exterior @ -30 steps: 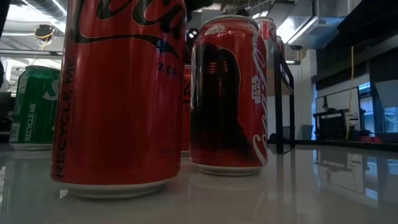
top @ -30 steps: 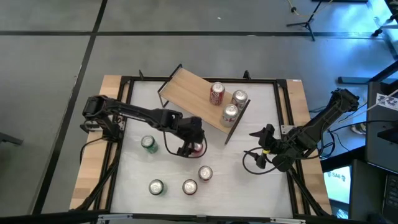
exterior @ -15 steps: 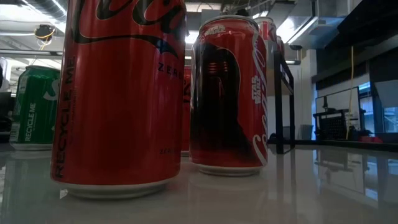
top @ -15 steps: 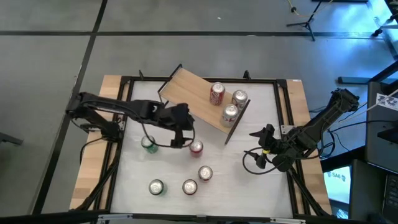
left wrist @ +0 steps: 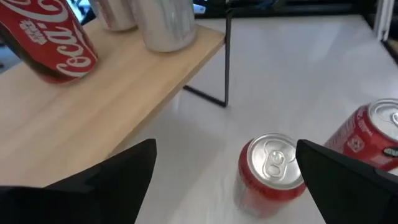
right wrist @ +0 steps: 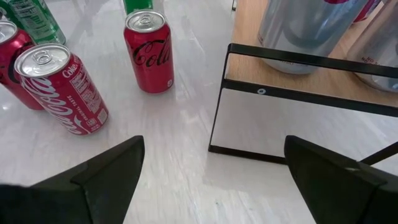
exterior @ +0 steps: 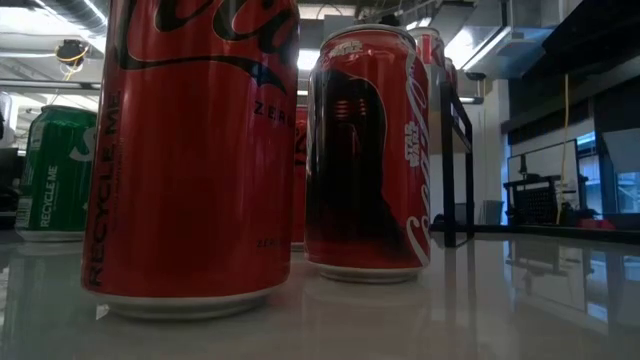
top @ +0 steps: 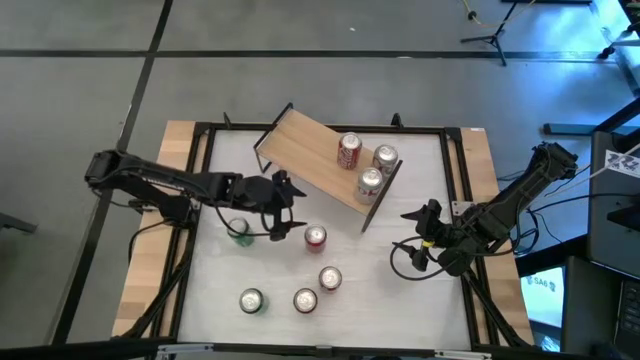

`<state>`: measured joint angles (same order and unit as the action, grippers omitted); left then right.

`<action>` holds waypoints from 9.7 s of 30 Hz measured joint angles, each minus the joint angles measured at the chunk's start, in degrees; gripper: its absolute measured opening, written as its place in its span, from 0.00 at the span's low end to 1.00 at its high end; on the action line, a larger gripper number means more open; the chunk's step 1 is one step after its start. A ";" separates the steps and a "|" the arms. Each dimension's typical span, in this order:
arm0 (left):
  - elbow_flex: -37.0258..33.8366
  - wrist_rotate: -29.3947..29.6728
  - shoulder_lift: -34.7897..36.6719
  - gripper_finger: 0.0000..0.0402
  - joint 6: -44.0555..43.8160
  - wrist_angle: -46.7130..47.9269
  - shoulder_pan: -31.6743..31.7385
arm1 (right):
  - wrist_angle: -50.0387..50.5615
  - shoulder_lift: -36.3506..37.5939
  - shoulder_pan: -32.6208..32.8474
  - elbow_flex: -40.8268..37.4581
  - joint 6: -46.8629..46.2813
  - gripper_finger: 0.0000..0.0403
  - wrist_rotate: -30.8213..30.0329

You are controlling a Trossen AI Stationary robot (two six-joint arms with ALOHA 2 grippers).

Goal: Place canned beverage on shelf
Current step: Put the top red-black soda can on the shelf

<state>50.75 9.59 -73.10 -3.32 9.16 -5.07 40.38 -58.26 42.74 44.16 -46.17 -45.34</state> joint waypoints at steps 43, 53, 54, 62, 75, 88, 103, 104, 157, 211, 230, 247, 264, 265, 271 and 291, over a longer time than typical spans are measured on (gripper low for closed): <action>-5.06 3.22 -15.08 0.93 -8.57 -18.42 -7.86 | -0.04 0.00 0.00 0.00 0.02 0.95 -0.02; -5.04 3.64 -20.49 0.93 -8.75 -21.20 -7.81 | -0.05 0.00 0.00 0.00 0.02 0.95 -0.02; -5.04 3.37 -21.04 0.93 -8.72 -21.62 -7.81 | -0.03 0.00 0.00 0.00 0.02 0.95 -0.02; -5.04 3.36 -22.23 0.92 -8.78 -23.92 -7.86 | -0.02 0.00 0.00 0.00 0.02 0.95 -0.02; -5.03 3.06 -22.18 0.70 -11.62 -24.30 -7.81 | 0.02 0.00 0.00 0.00 0.02 0.95 -0.02; 1.13 -5.52 -18.50 0.70 -11.70 -19.48 -3.58 | -0.04 -0.04 0.00 0.00 0.02 0.95 -0.02; 14.52 -6.37 -11.85 0.71 -8.02 -1.45 5.72 | 0.15 -0.02 0.00 0.00 0.09 0.95 -0.11; 15.18 -6.21 -11.73 0.71 -6.89 0.26 6.62 | 0.17 -0.02 0.00 0.00 0.09 0.95 -0.11; 27.03 -19.66 -21.75 0.71 4.03 2.69 36.99 | 0.55 -0.02 0.00 0.00 0.25 0.95 -0.68; 27.05 -9.32 -21.79 0.84 -3.81 3.62 36.56 | 0.48 -0.02 0.00 0.00 0.24 0.95 -0.46; 27.03 -18.27 -21.79 0.84 -1.53 3.42 36.33 | 0.50 -0.02 0.00 0.00 0.24 0.95 -0.35; 27.03 -15.11 -21.79 0.84 -5.21 3.09 35.64 | 0.50 -0.02 0.00 0.00 0.24 0.95 -0.52; 27.03 -15.11 -21.78 0.84 -5.10 2.98 35.64 | 0.50 -0.02 0.00 0.00 0.25 0.95 -0.50; 27.03 -15.11 -21.79 0.84 -5.10 2.96 35.64 | 0.50 -0.02 0.00 0.00 0.24 0.95 -0.50; 27.01 -15.13 -21.78 0.84 -5.10 2.89 35.64 | 0.50 -0.02 0.00 0.00 0.24 0.95 -0.48; 26.98 -17.53 -21.77 0.92 -2.53 2.50 35.62 | 0.52 -0.02 0.00 0.00 0.24 0.95 -0.32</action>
<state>77.73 -7.94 -94.87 -5.85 11.66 30.55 40.91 -58.28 42.74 44.16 -45.93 -45.66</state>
